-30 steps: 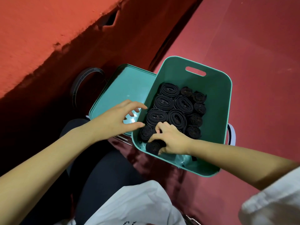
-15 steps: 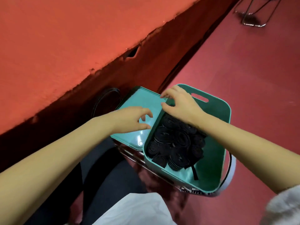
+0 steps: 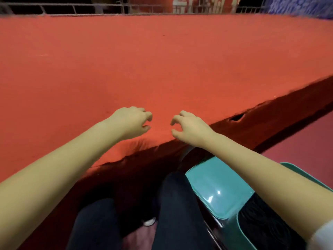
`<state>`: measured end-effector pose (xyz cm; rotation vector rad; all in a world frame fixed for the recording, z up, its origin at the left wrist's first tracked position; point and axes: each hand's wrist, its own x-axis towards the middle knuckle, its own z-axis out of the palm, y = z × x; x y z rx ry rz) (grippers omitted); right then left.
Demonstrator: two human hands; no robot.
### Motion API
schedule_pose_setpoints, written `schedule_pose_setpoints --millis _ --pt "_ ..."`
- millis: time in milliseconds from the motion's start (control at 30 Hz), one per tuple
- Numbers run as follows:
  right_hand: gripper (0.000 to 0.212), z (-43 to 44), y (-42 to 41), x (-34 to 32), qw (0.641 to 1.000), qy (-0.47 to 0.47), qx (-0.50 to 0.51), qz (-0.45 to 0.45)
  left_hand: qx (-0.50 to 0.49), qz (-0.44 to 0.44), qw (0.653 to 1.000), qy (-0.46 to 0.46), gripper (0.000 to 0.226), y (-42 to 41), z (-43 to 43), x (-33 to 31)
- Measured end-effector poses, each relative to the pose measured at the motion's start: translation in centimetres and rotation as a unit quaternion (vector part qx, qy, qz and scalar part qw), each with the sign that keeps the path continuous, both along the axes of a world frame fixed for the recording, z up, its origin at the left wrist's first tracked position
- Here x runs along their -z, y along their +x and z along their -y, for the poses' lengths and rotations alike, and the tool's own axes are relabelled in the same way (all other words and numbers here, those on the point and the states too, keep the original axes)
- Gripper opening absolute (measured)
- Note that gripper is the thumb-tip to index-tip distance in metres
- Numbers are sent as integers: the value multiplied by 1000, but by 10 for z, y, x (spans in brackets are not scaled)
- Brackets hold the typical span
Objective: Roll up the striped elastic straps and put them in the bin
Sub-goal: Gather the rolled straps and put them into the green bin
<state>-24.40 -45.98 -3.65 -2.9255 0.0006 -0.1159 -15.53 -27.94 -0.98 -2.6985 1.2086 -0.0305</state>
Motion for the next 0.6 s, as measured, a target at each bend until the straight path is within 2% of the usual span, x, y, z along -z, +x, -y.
schedule_pose_setpoints --millis 233,600 --pt "37 -132 68 -14 992 -13 -126 16 -144 41 988 39 37 11 -151 -7" --pt "37 -335 122 -1 959 -38 -282 0 -313 36 947 62 37 4 -357 15"
